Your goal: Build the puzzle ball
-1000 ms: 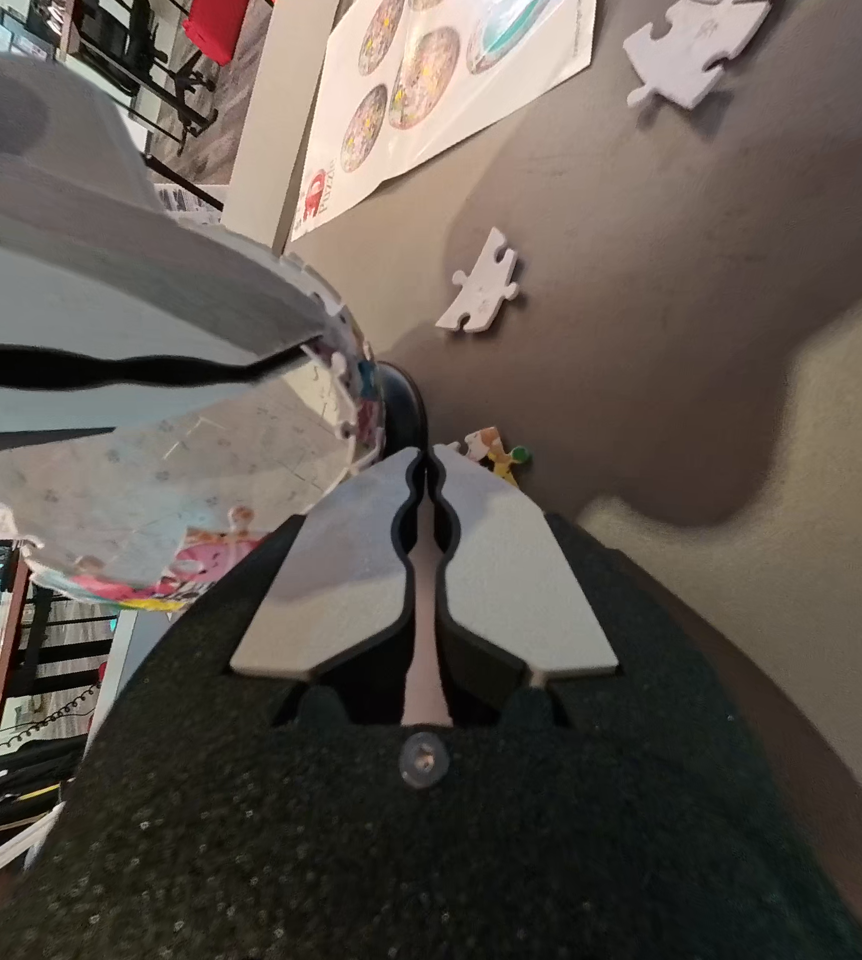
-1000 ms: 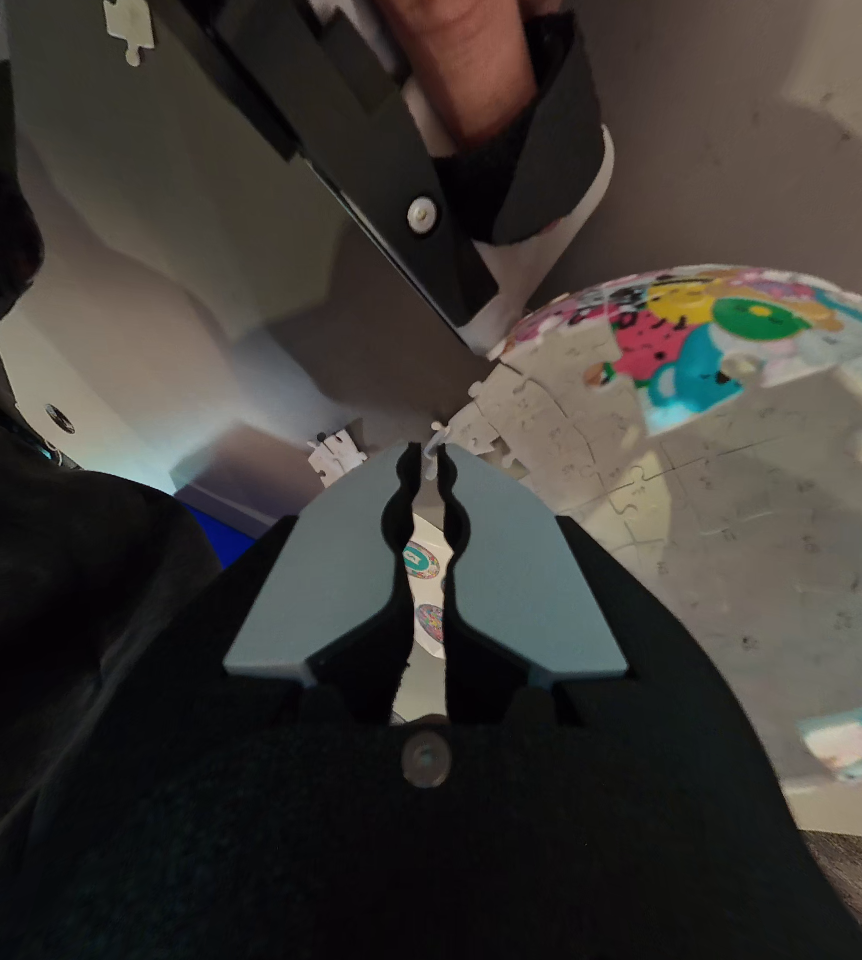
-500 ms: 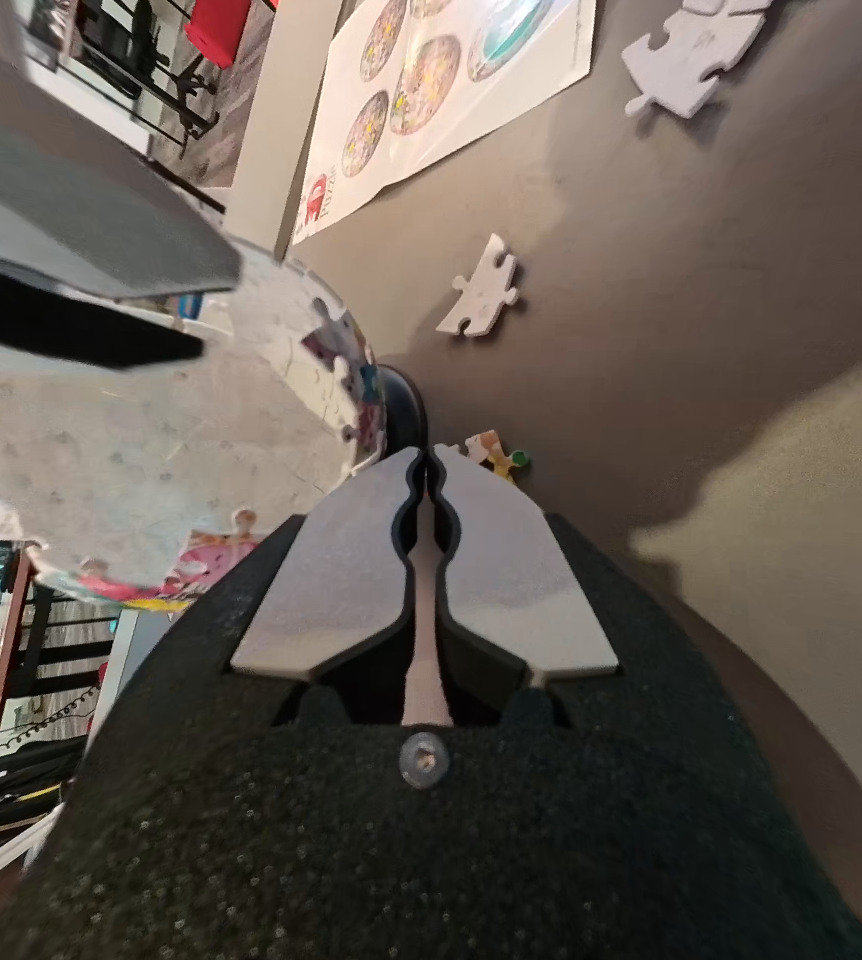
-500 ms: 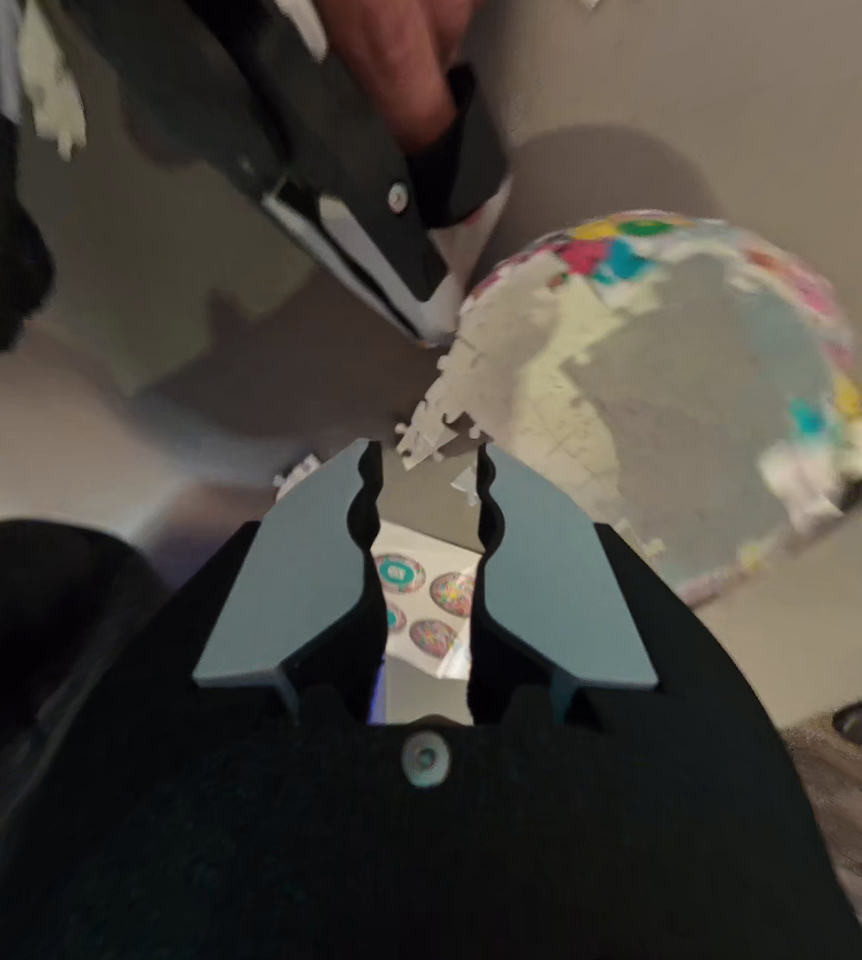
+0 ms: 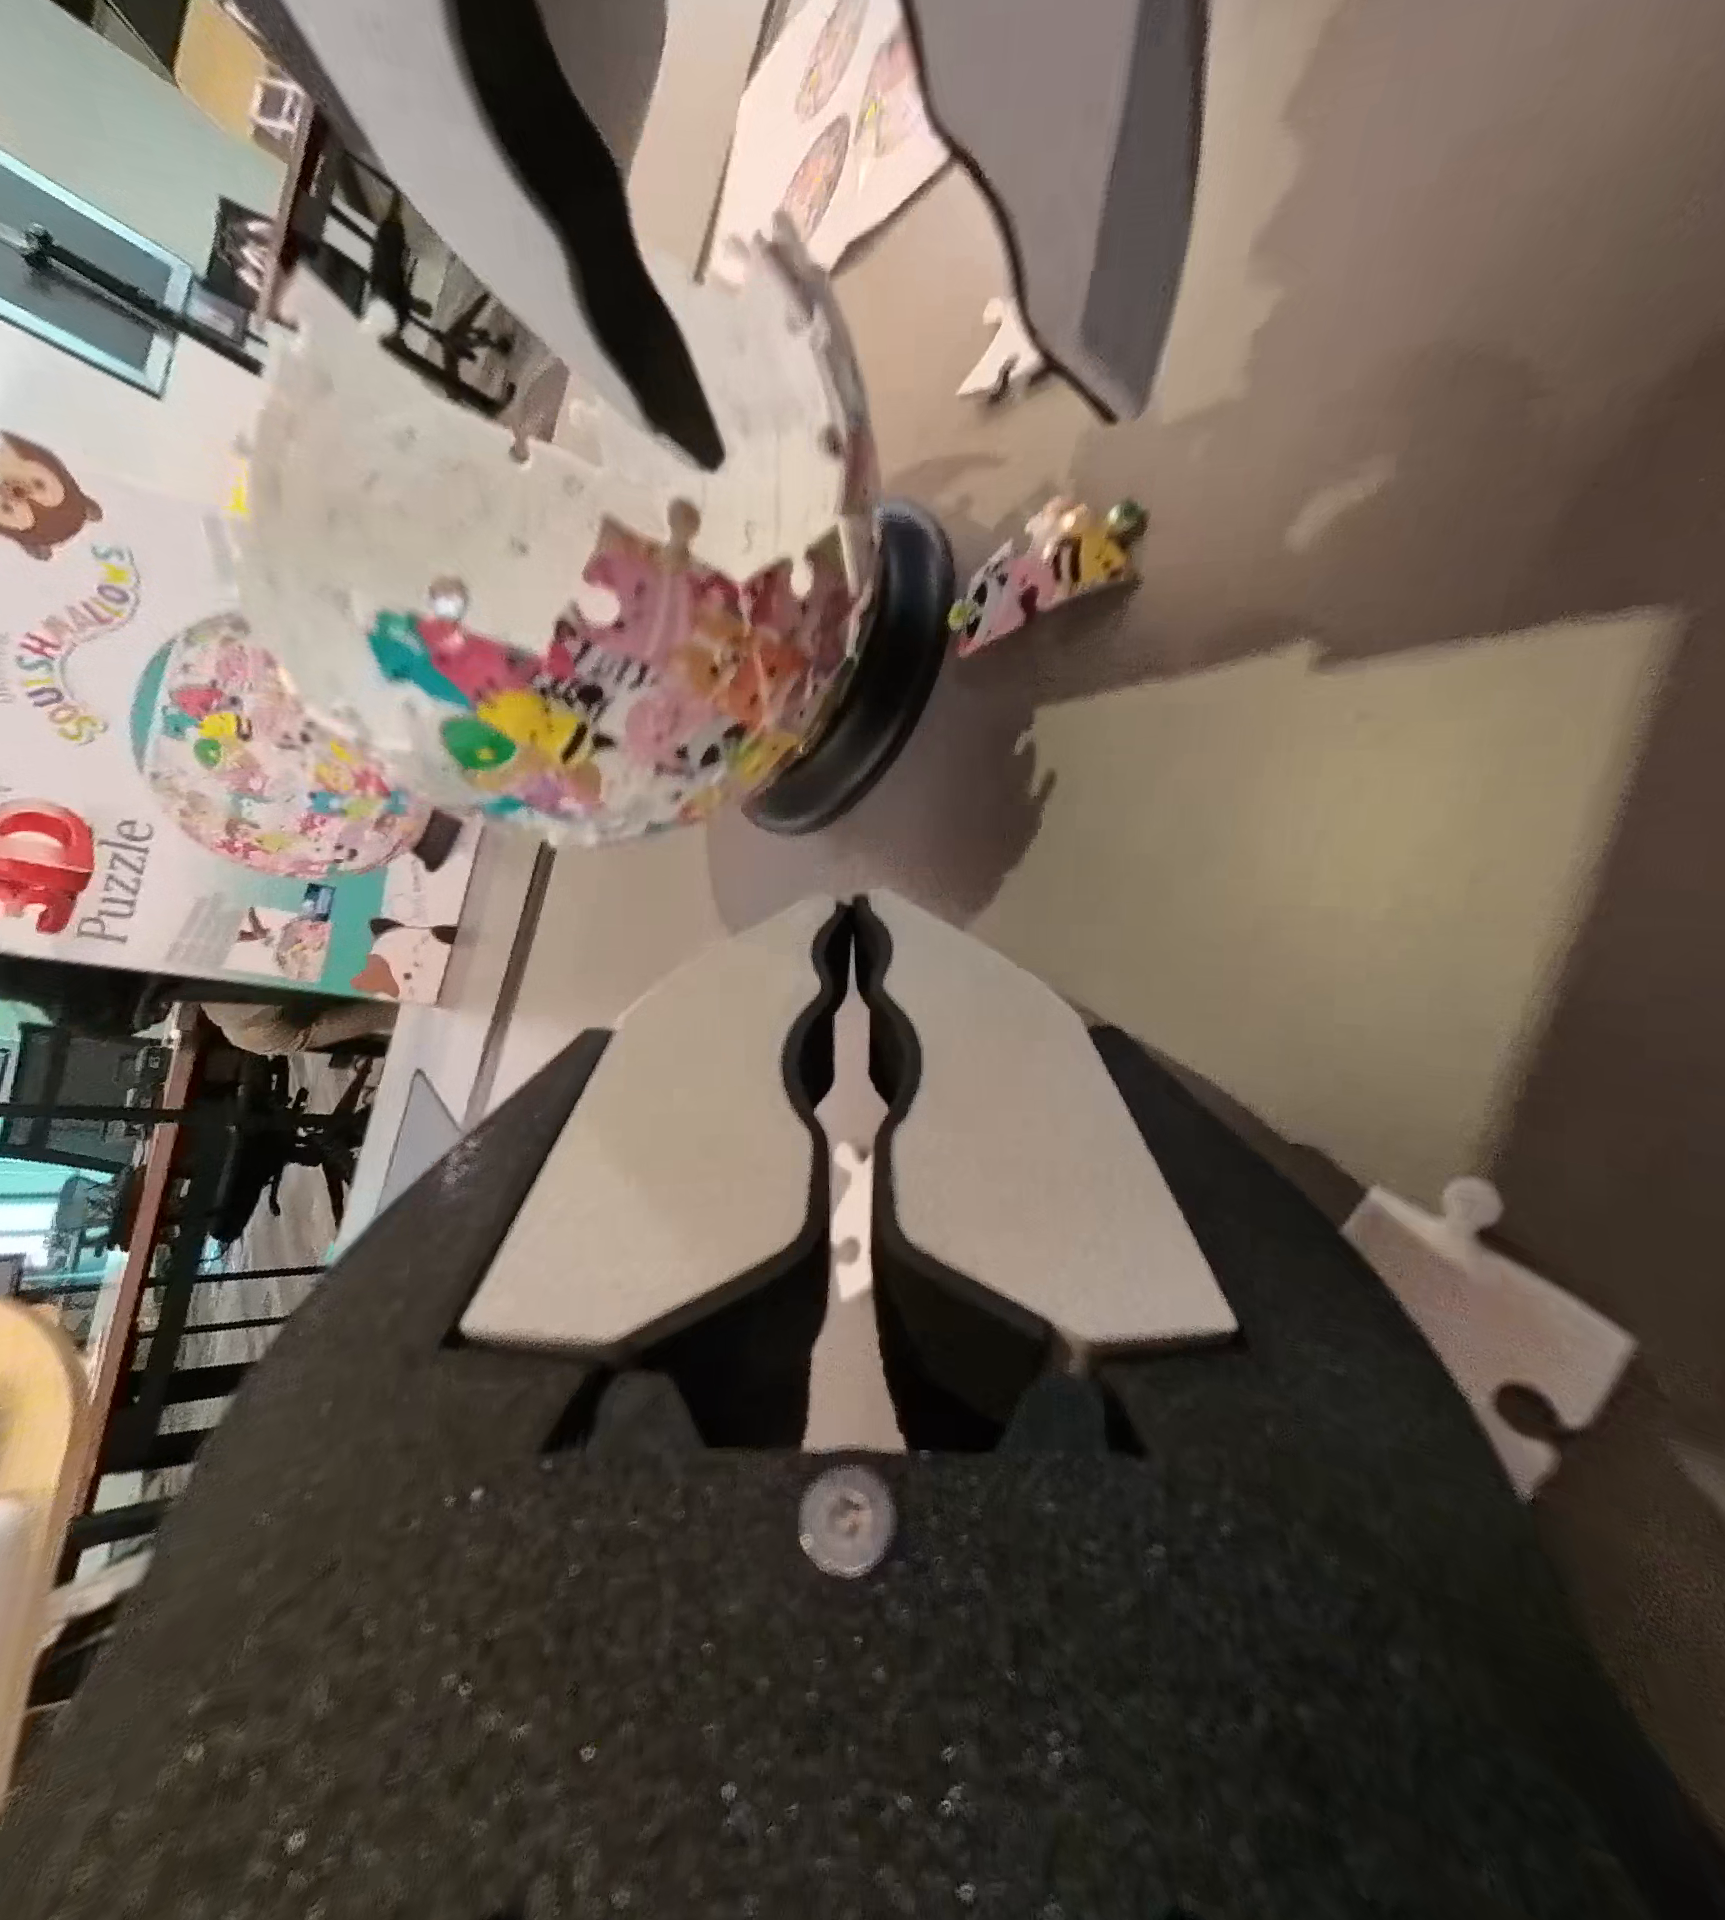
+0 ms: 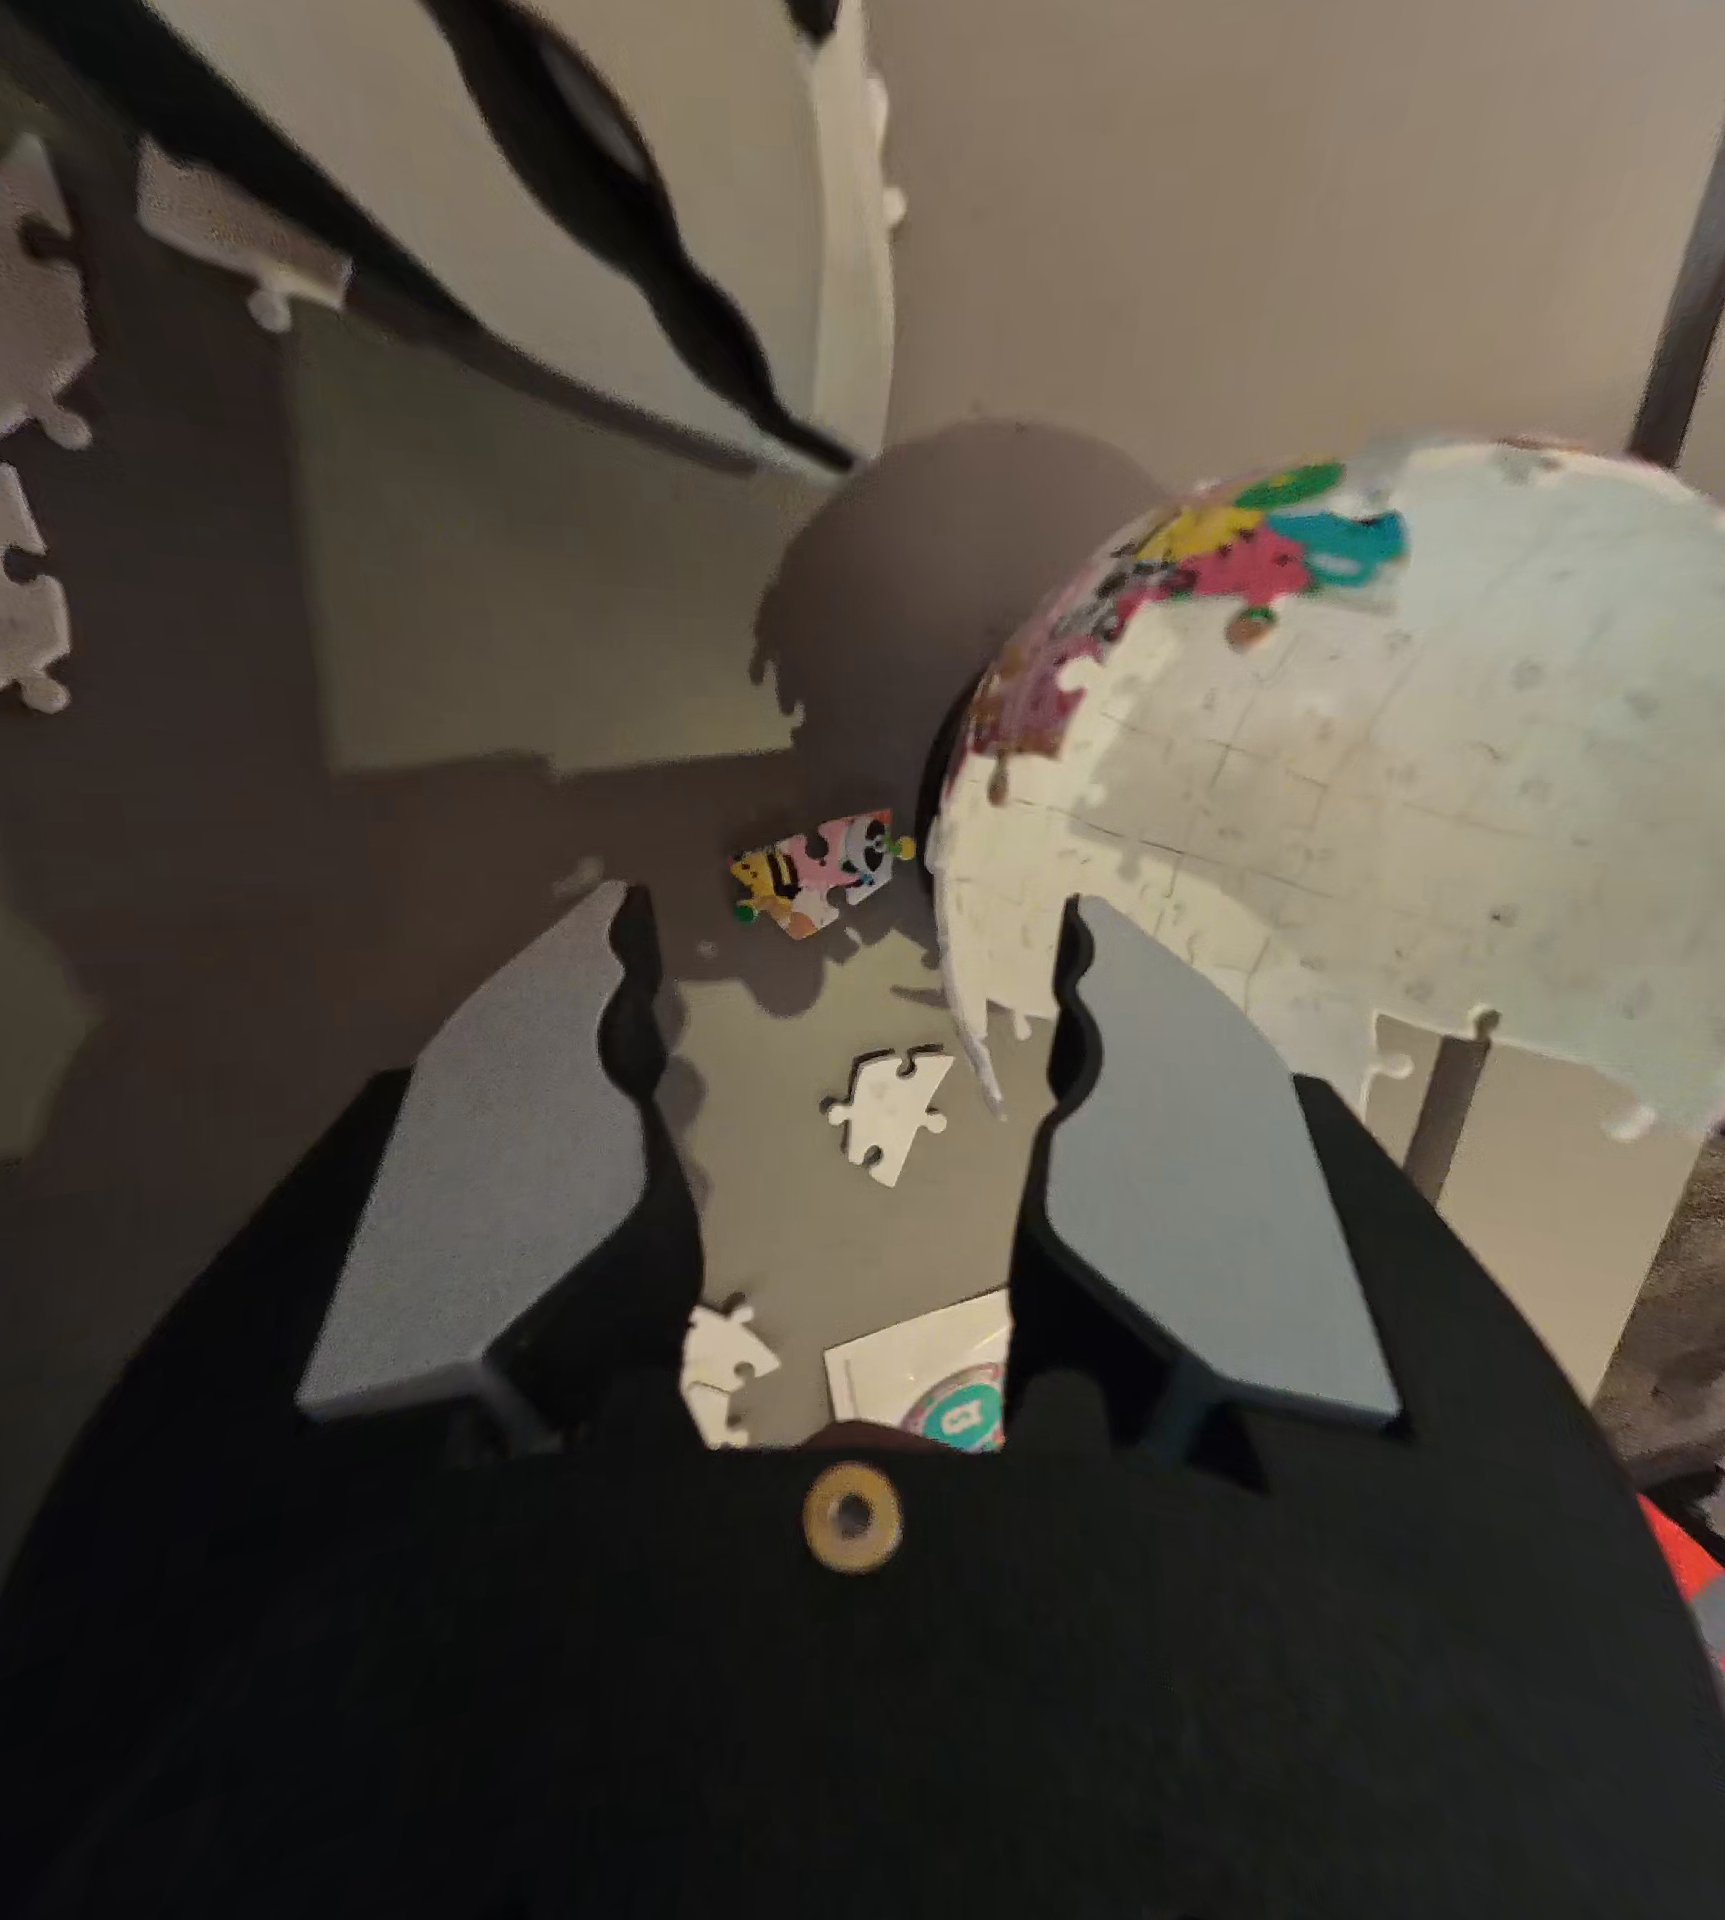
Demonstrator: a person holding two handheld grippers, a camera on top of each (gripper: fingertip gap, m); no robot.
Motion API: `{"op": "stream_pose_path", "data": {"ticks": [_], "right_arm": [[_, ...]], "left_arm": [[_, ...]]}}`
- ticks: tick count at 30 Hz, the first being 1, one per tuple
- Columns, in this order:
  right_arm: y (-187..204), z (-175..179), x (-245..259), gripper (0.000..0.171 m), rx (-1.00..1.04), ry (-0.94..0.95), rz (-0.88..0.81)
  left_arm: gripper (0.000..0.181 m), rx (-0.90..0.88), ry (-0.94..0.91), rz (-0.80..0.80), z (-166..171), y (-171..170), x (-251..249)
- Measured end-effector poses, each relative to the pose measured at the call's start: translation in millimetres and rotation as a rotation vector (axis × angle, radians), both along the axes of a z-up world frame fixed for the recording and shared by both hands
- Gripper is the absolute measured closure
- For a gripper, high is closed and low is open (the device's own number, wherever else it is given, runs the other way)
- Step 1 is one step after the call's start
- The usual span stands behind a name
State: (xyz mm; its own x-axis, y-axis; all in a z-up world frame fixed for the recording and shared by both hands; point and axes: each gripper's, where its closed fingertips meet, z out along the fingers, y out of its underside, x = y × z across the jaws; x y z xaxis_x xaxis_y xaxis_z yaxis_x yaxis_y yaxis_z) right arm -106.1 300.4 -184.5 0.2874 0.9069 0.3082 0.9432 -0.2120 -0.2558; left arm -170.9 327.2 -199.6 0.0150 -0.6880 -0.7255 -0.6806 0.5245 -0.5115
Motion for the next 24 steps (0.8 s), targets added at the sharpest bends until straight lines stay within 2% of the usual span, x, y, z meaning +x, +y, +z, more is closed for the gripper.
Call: {"op": "stream_pose_path", "data": {"ticks": [6,13,18,20,24], "right_arm": [[-3,-18,2,0.108,-0.115,-0.065,0.05],[-2,-28,5,0.108,-0.176,-0.091,0.078],[-1,-28,6,0.11,-0.171,-0.094,0.087],[3,-24,8,0.102,-0.139,-0.106,0.074],[5,-15,10,0.107,-0.124,-0.083,0.056]], "left_arm": [[0.181,-0.046,0.027,0.009,-12,5,-5],[0.181,-0.044,0.039,0.002,-15,4,-4],[0.181,-0.038,0.042,-0.001,-15,4,-3],[0.181,-0.032,0.044,-0.005,-15,3,-3],[0.181,-0.025,0.046,-0.006,-15,2,-2]]}}
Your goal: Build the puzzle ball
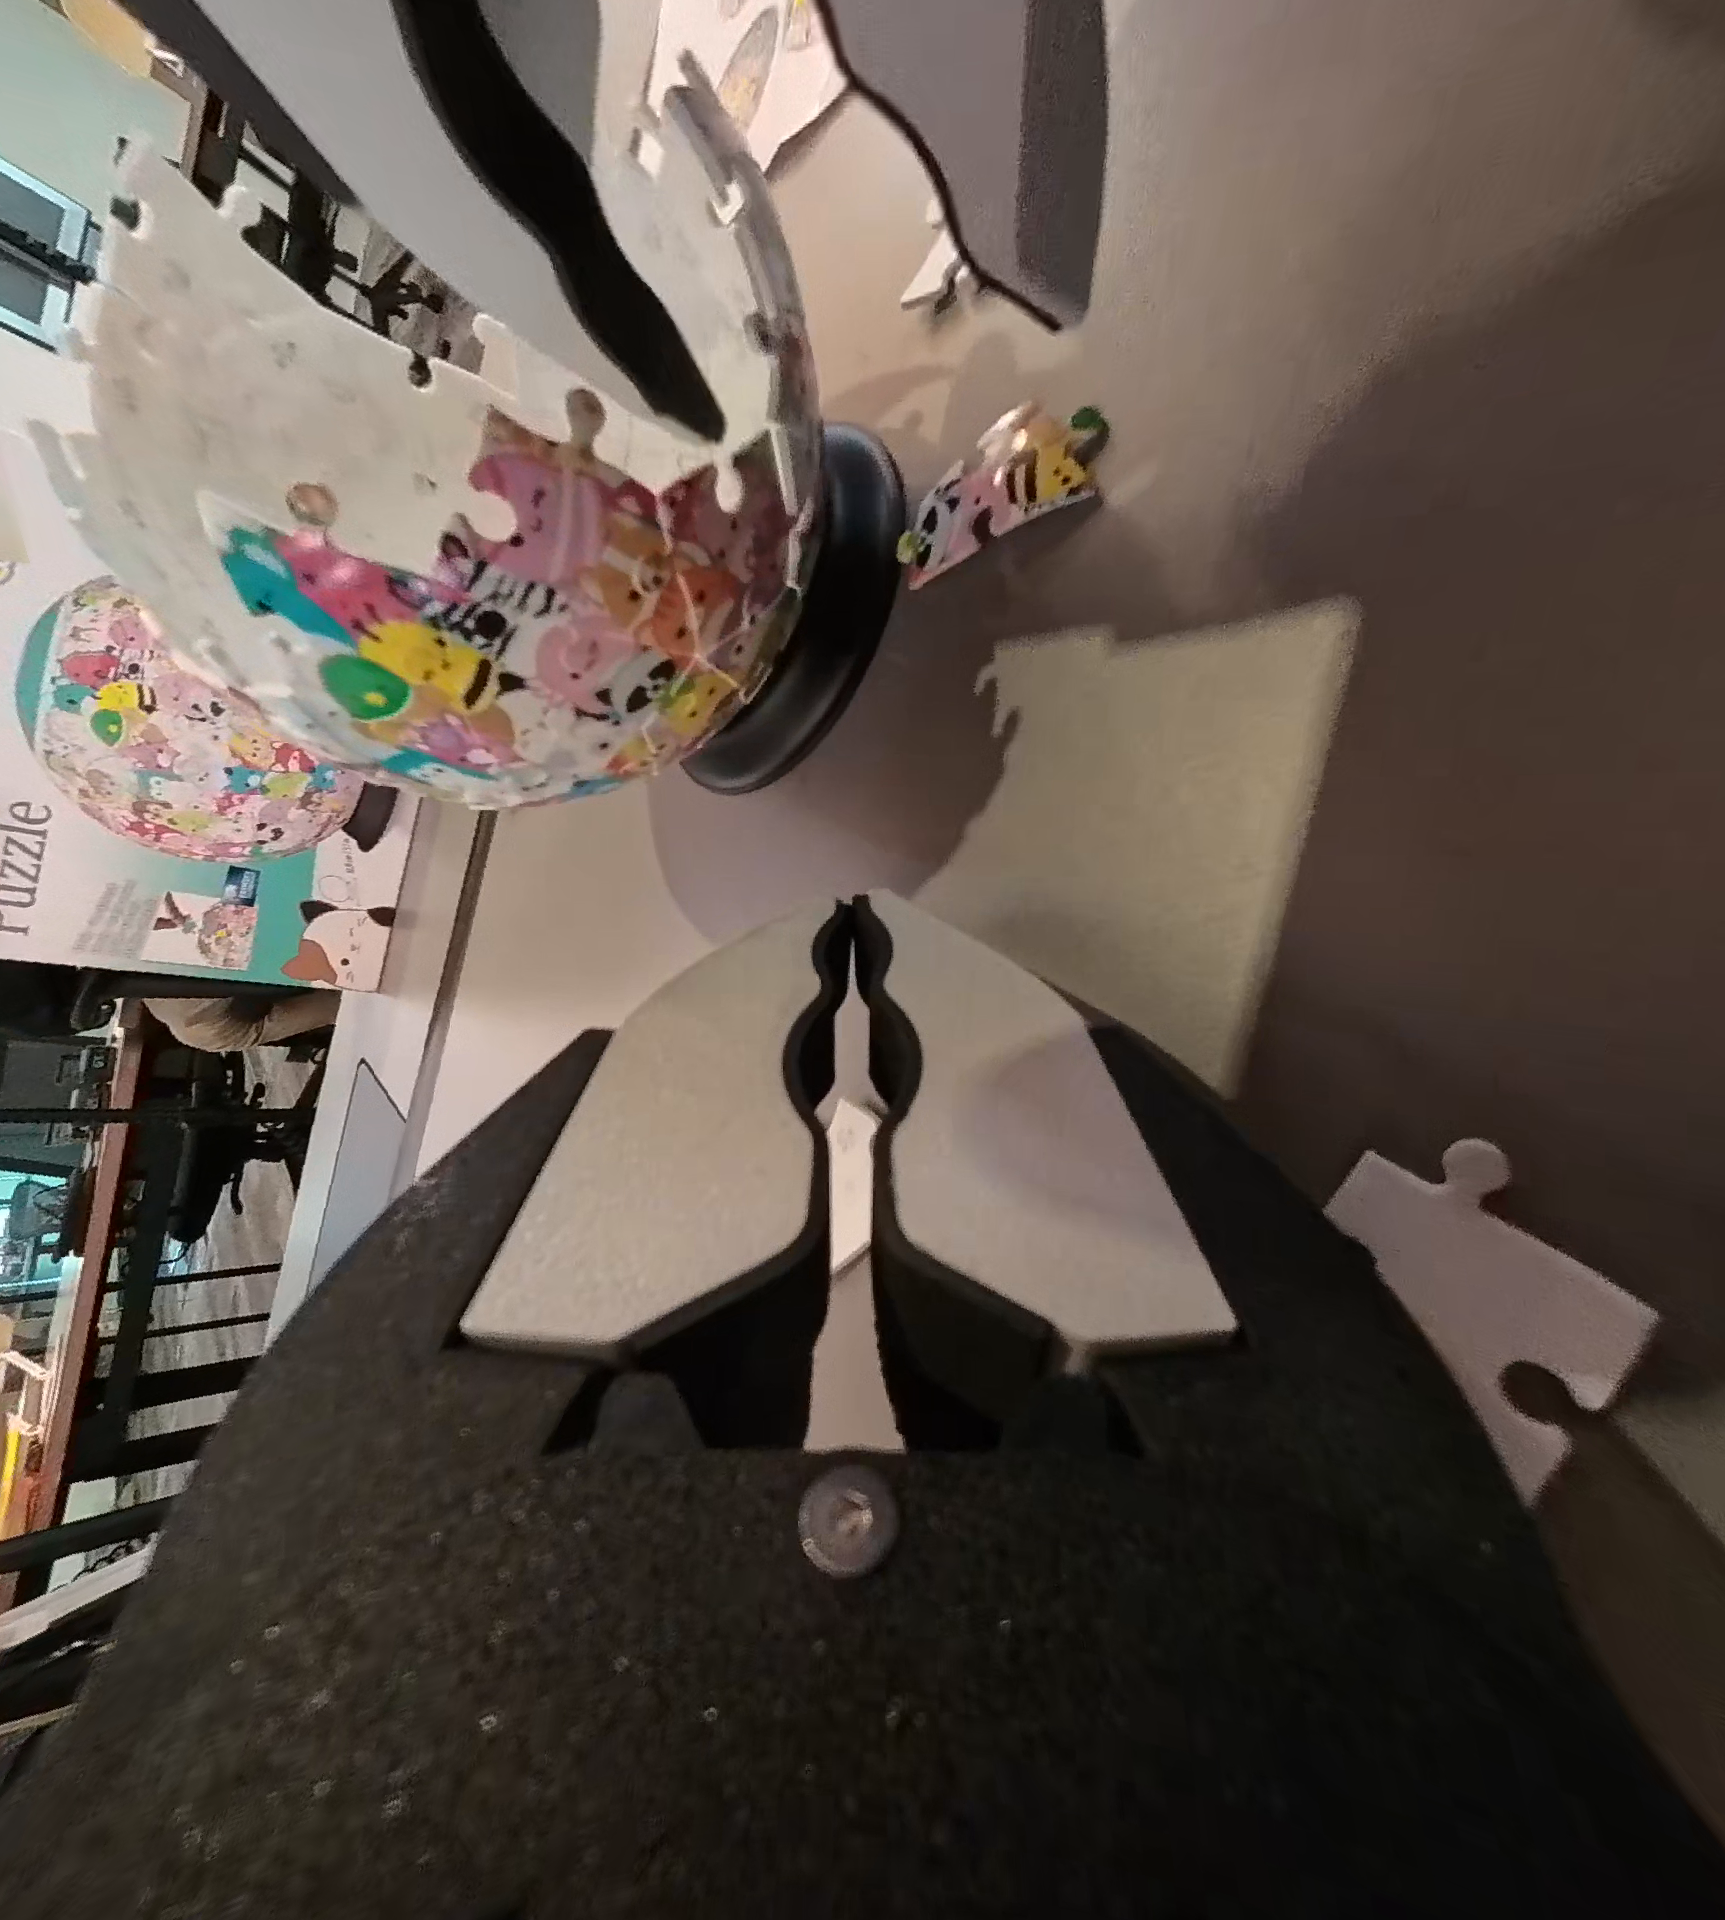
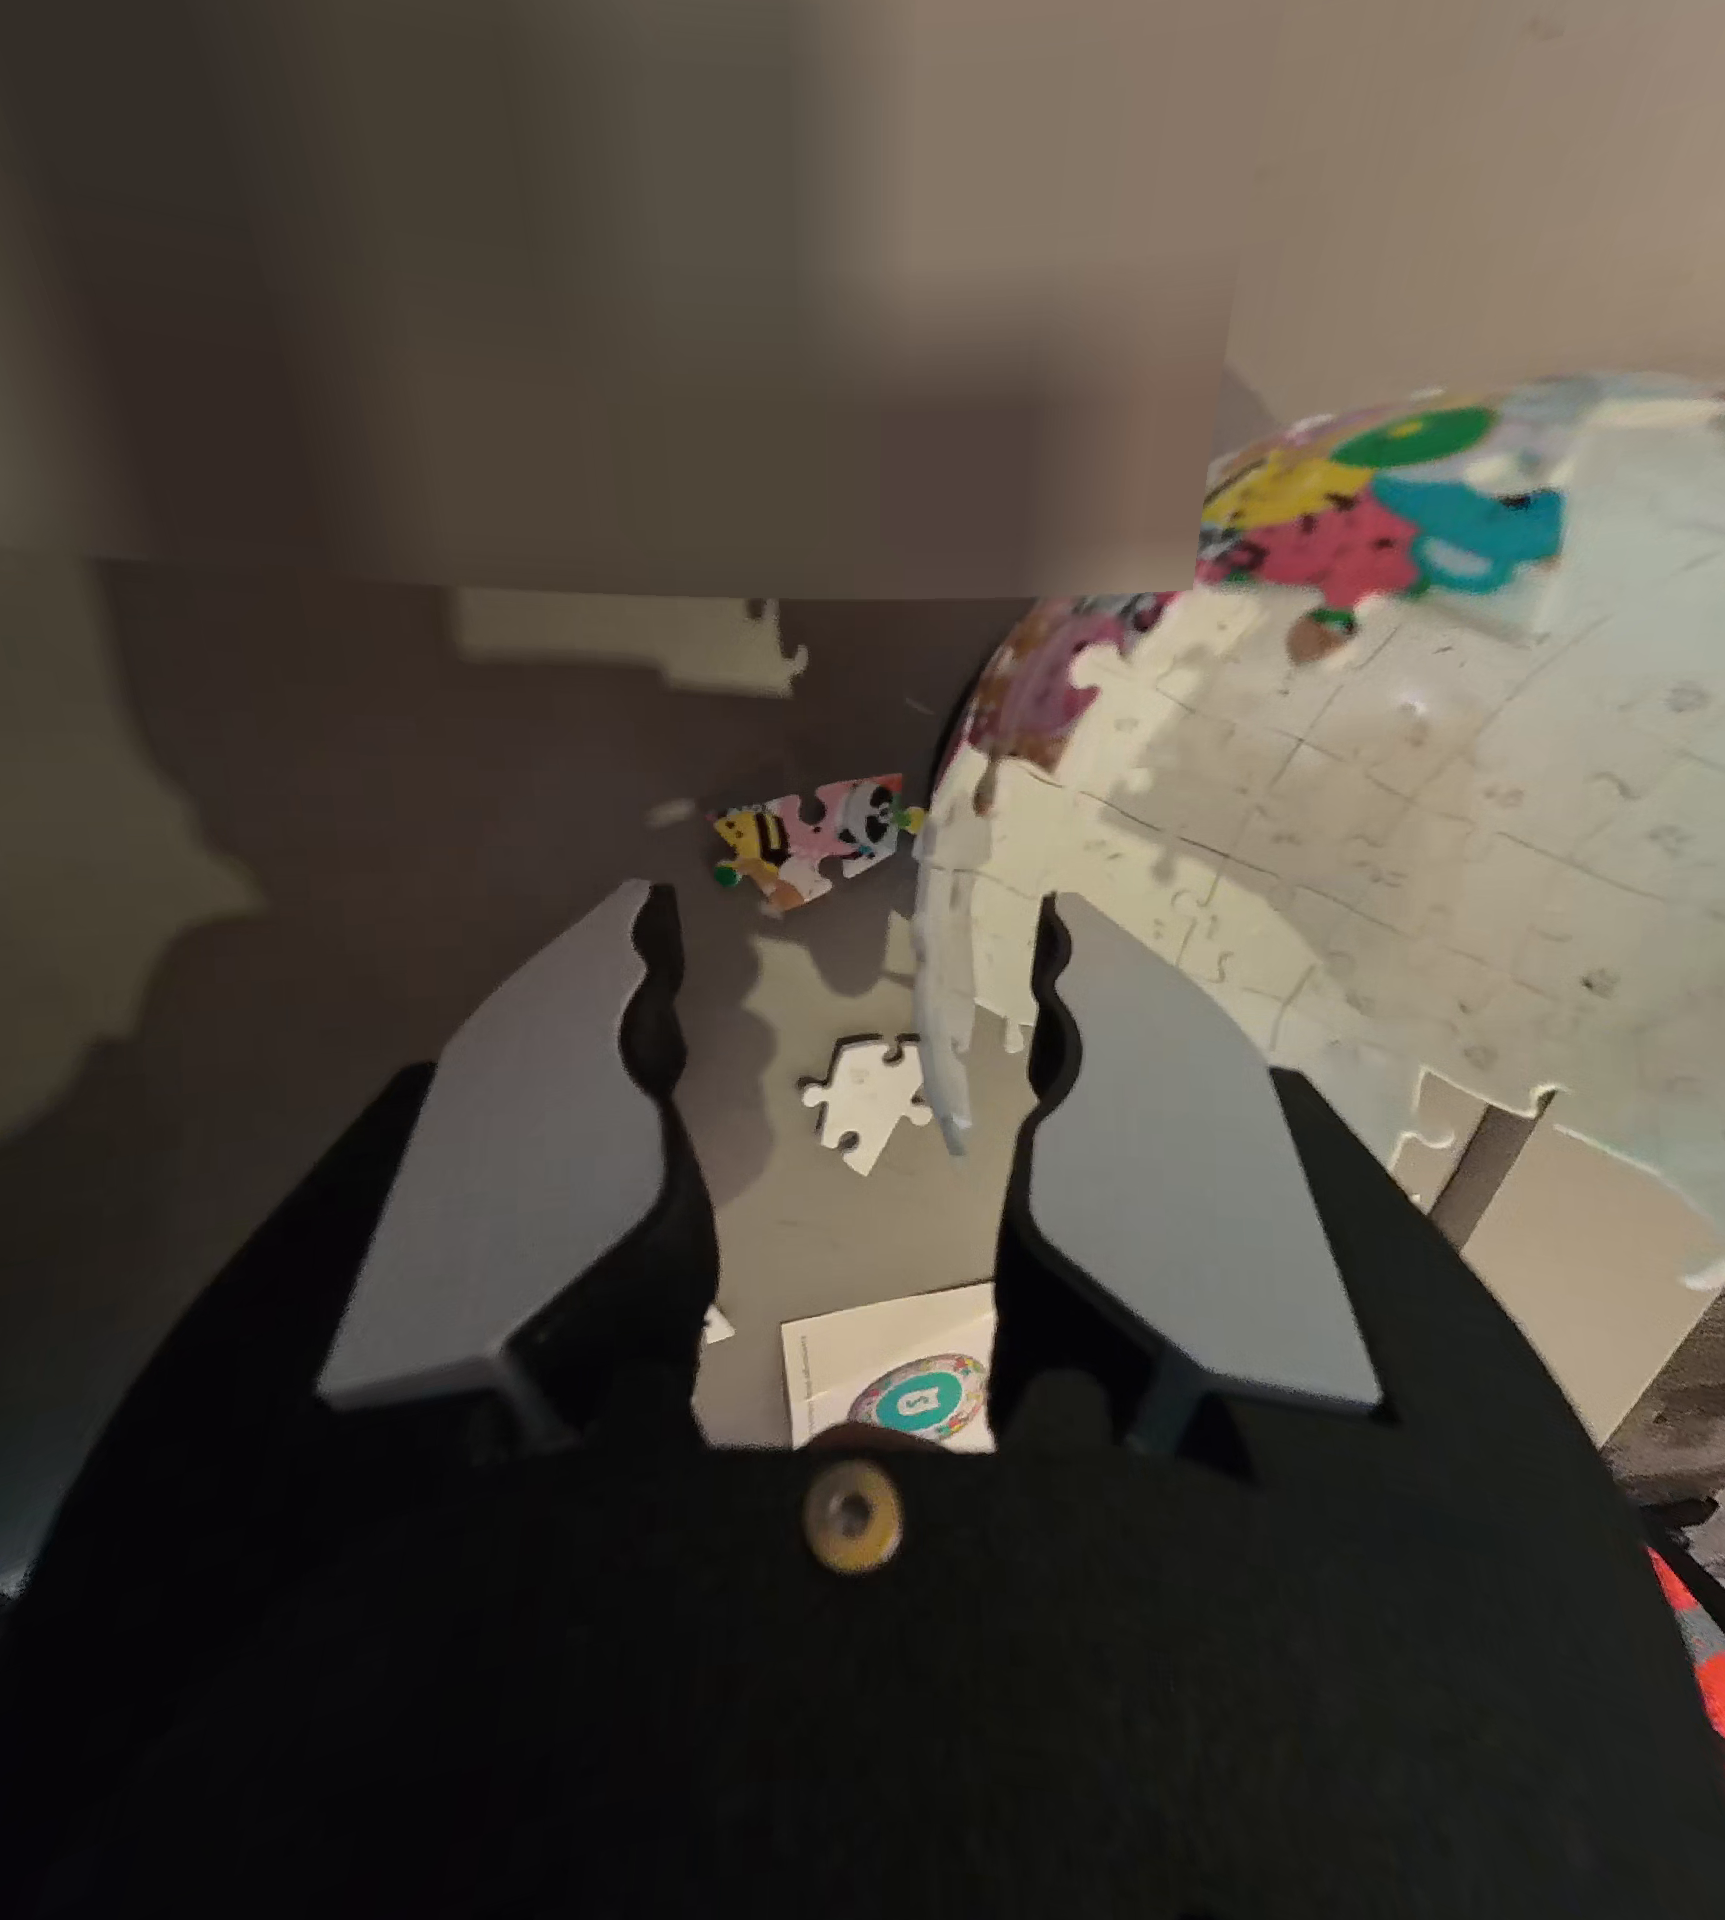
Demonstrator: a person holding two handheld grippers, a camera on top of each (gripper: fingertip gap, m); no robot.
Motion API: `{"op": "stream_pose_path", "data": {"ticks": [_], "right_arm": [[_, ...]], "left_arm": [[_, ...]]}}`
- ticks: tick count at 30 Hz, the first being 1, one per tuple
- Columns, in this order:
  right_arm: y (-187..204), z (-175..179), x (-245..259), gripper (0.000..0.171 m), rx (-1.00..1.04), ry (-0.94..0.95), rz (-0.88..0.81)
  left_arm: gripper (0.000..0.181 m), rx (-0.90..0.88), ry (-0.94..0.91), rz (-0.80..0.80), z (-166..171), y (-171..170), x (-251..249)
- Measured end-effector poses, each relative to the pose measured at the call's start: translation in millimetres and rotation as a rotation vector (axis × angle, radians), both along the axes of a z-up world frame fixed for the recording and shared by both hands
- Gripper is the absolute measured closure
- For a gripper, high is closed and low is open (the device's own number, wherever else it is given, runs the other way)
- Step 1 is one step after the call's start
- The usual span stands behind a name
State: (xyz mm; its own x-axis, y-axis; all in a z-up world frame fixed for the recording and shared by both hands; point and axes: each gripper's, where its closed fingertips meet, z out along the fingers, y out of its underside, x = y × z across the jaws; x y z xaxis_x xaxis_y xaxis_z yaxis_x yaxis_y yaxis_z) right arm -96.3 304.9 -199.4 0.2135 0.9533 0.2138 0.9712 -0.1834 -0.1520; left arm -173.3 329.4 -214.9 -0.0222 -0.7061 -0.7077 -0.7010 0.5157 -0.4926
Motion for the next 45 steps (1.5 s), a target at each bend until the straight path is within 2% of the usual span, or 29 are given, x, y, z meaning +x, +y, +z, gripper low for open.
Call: {"op": "stream_pose_path", "data": {"ticks": [4,6,13,15,18,20,23,25,31,37,45], "right_arm": [[-8,-14,-3,0.107,-0.042,-0.02,0.025],[-6,-19,-2,0.102,-0.03,-0.037,0.028],[0,-9,-1,0.098,-0.005,-0.022,0.003],[-4,-14,-1,0.102,-0.034,-0.023,0.004],[-5,-22,-1,0.098,-0.026,-0.042,0.018],[-2,-21,-1,0.102,-0.016,-0.04,0.009],[2,-16,5,0.095,0.012,-0.051,-0.023],[1,-12,5,0.097,0.018,-0.03,-0.026],[-5,-24,3,0.094,-0.007,-0.049,-0.02],[-4,-25,2,0.097,-0.011,-0.03,-0.032],[-4,-17,1,0.092,0.003,-0.018,-0.033]], "left_arm": [[0.181,0.002,0.001,0.0,0,0,0],[0.181,0.005,0.003,-0.001,0,0,0],[0.181,0.008,0.004,-0.002,0,-1,0],[0.181,0.009,0.004,-0.002,0,-1,0],[0.181,0.008,0.004,-0.002,0,-1,0],[0.181,0.009,0.004,-0.002,0,-1,0],[0.181,0.011,0.004,-0.002,0,-1,0],[0.181,0.011,0.004,-0.002,0,-1,0],[0.181,0.014,0.005,-0.002,0,-1,0],[0.181,0.016,0.006,-0.002,0,-1,0],[0.181,0.02,0.008,-0.002,0,-1,0]]}}
